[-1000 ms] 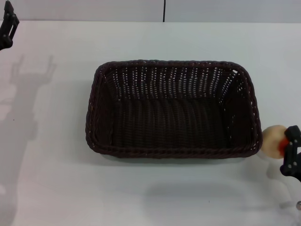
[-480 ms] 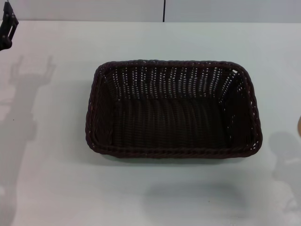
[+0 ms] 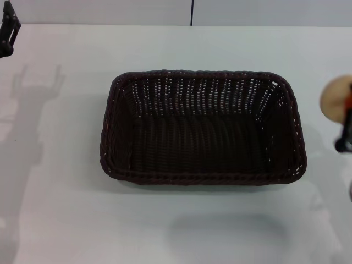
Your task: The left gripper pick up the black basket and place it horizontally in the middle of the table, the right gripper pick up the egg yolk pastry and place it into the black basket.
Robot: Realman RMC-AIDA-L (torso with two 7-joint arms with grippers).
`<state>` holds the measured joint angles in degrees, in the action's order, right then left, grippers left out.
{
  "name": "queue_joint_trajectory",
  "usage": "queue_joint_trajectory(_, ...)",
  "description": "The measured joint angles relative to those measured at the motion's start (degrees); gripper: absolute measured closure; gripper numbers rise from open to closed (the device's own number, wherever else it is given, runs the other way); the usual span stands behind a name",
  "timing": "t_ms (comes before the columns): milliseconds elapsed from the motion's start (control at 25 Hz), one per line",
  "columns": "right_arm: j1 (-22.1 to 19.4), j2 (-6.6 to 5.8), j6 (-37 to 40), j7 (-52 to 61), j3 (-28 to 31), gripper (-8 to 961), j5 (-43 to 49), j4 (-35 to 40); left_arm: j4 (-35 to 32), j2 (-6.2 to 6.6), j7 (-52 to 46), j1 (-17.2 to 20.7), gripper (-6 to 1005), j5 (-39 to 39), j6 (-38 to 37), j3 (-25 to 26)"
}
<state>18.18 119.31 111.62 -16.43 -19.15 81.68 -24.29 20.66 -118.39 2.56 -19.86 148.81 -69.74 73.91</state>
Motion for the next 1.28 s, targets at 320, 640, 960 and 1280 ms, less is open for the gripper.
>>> queue_joint_trajectory(320,9.56,0.08,-17.12,11.87,2.33,927,0.88,4.01,-0.14,0.00,-0.07,0.07,172,0.00,-0.25,0.00)
queue_joint_trajectory(640,10.60,-0.01,-17.79,14.58,2.86,819,9.22,3.96,0.00,0.05,-0.10,0.08,172,-0.01,-0.25,0.00)
queue_joint_trajectory(960,7.72,0.04,-13.46,14.64,3.99,677,9.13,3.91,0.00,0.09,-0.11,0.04,172,-0.02,-0.24,0.01)
queue_joint_trajectory(1280,-1.34,-0.05,-3.20,14.55,12.78,435,8.92,4.42,0.00,0.08,-0.11,0.73,172,0.00,-0.28,0.37)
